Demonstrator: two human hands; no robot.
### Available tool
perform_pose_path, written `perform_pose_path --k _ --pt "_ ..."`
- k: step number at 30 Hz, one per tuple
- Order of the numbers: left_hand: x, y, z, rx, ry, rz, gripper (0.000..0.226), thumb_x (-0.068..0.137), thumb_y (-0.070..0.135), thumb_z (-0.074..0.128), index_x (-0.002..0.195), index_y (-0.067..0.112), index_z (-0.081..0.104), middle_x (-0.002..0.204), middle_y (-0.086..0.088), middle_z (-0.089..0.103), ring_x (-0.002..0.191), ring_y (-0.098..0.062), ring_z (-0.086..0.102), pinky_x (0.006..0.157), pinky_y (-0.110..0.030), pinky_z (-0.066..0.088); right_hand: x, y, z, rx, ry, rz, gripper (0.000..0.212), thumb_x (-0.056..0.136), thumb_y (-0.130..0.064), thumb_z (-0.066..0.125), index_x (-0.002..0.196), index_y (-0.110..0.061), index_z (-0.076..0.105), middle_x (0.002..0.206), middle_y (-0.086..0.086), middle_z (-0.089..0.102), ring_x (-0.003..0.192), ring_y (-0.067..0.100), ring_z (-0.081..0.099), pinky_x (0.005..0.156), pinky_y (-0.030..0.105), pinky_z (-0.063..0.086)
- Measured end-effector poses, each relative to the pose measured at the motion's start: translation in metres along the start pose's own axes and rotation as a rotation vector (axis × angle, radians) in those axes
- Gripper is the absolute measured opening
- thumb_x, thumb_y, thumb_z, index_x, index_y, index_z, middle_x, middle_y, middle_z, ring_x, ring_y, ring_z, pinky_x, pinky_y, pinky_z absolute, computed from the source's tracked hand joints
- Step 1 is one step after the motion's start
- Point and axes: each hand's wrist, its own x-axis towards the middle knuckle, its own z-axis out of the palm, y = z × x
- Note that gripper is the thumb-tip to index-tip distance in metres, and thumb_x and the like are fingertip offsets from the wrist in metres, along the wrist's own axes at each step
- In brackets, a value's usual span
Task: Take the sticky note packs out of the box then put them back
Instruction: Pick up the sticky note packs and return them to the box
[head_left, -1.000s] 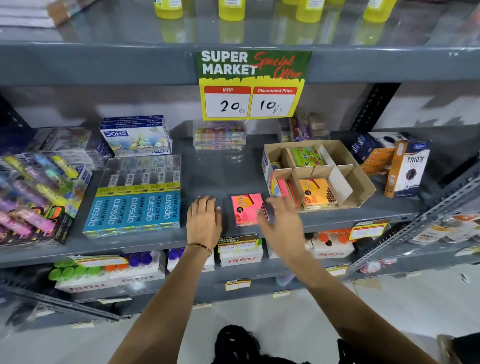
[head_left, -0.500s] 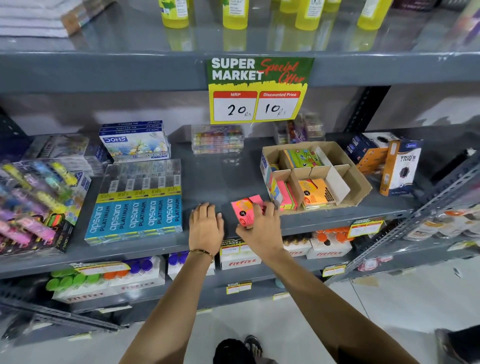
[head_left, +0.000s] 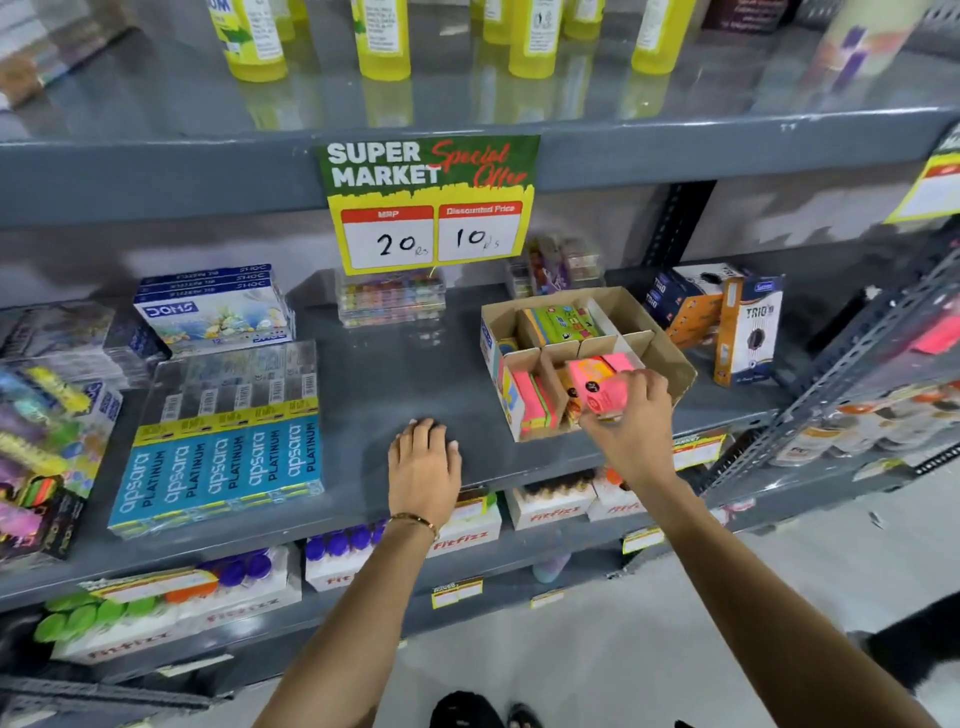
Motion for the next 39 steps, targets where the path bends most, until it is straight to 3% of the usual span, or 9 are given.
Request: perform_pose_path --k 9,13,15,18,20,22,26,33,39 --pt "0.005 0.019 -0.010 -0.035 0.091 -0.030 0.044 0.089 0.027 0.032 0.097 0.002 0.068 0.104 -0.016 0.067 0.101 -0.036 0.059 0.086 -0.050 0.047 0.017 0.010 0.026 -0.069 -0.040 -0.101 0.060 0.069 -0.029 0.078 0.110 0.006 0.052 0.111 0.027 0.052 0.111 0.041 0.038 0.095 0.053 0.041" --pt "0.021 0.057 -0.023 -0.116 0.253 0.103 0.037 0.090 0.029 0.040 0.100 0.007 0.068 0.105 -0.009 0.068 0.105 -0.031 0.057 0.089 -0.044 0.042 0.018 0.017 0.016 -0.099 -0.097 -0.153 0.057 0.078 -0.040 0.069 0.119 -0.004 0.052 0.128 0.020 0.049 0.123 0.039 0.035 0.102 0.049 0.039" --pt "0.033 0.083 -0.026 -0.151 0.270 0.220 0.035 0.088 0.034 0.046 0.102 0.011 0.068 0.105 -0.004 0.069 0.108 -0.026 0.055 0.092 -0.041 0.036 0.022 0.025 0.004 -0.105 -0.075 -0.255 0.050 0.078 -0.029 0.071 0.117 -0.004 0.055 0.125 0.019 0.053 0.120 0.040 0.043 0.098 0.048 0.042" --pt "0.052 0.116 -0.019 -0.049 0.135 0.434 0.036 0.073 0.039 0.068 0.100 0.015 0.070 0.102 -0.001 0.070 0.110 -0.030 0.053 0.098 -0.045 0.025 0.032 0.033 -0.011 -0.346 -0.094 -0.445 0.052 0.054 -0.001 0.083 0.102 -0.004 0.064 0.100 0.018 0.068 0.090 0.041 0.059 0.074 0.046 0.051" --pt "0.062 0.129 -0.012 0.073 -0.042 0.484 0.048 0.060 0.036 0.082 0.102 0.016 0.070 0.105 -0.001 0.070 0.116 -0.035 0.049 0.104 -0.048 0.015 0.041 0.034 -0.014 -0.556 -0.138 -0.518 0.050 0.044 0.002 0.085 0.090 -0.010 0.069 0.085 0.011 0.073 0.080 0.035 0.062 0.063 0.041 0.051" --pt "0.068 0.140 -0.009 0.201 -0.179 0.467 0.047 0.065 0.032 0.080 0.107 0.019 0.068 0.113 0.001 0.067 0.124 -0.035 0.041 0.110 -0.053 0.004 0.051 0.033 -0.016 -0.690 -0.217 -0.548 0.040 0.051 -0.002 0.083 0.088 -0.013 0.070 0.084 0.008 0.073 0.086 0.033 0.061 0.066 0.040 0.049" --pt "0.073 0.147 -0.007 0.318 -0.251 0.405 0.031 0.077 0.022 0.068 0.108 0.018 0.067 0.115 0.001 0.065 0.130 -0.032 0.033 0.106 -0.052 -0.014 0.064 0.027 -0.019 -0.727 -0.298 -0.591 0.029 0.079 -0.008 0.064 0.107 -0.014 0.063 0.110 0.007 0.068 0.109 0.032 0.051 0.086 0.043 0.040" --pt "0.070 0.152 0.004 0.441 -0.264 0.376 0.055 0.068 0.042 0.075 0.113 0.014 0.060 0.117 -0.005 0.061 0.123 -0.031 0.040 0.107 -0.056 -0.011 0.064 0.030 -0.018 -0.807 -0.338 -0.631 0.050 0.081 -0.026 0.065 0.125 -0.014 0.046 0.130 0.007 0.053 0.121 0.028 0.041 0.095 0.043 0.035" --pt "0.066 0.155 0.010 0.499 -0.208 0.392 0.050 0.066 0.031 0.075 0.110 0.012 0.060 0.111 -0.006 0.063 0.117 -0.030 0.047 0.109 -0.056 0.000 0.063 0.030 -0.017 -0.868 -0.298 -0.645 0.058 0.053 -0.037 0.083 0.101 -0.013 0.062 0.101 0.008 0.068 0.096 0.027 0.059 0.078 0.041 0.047"
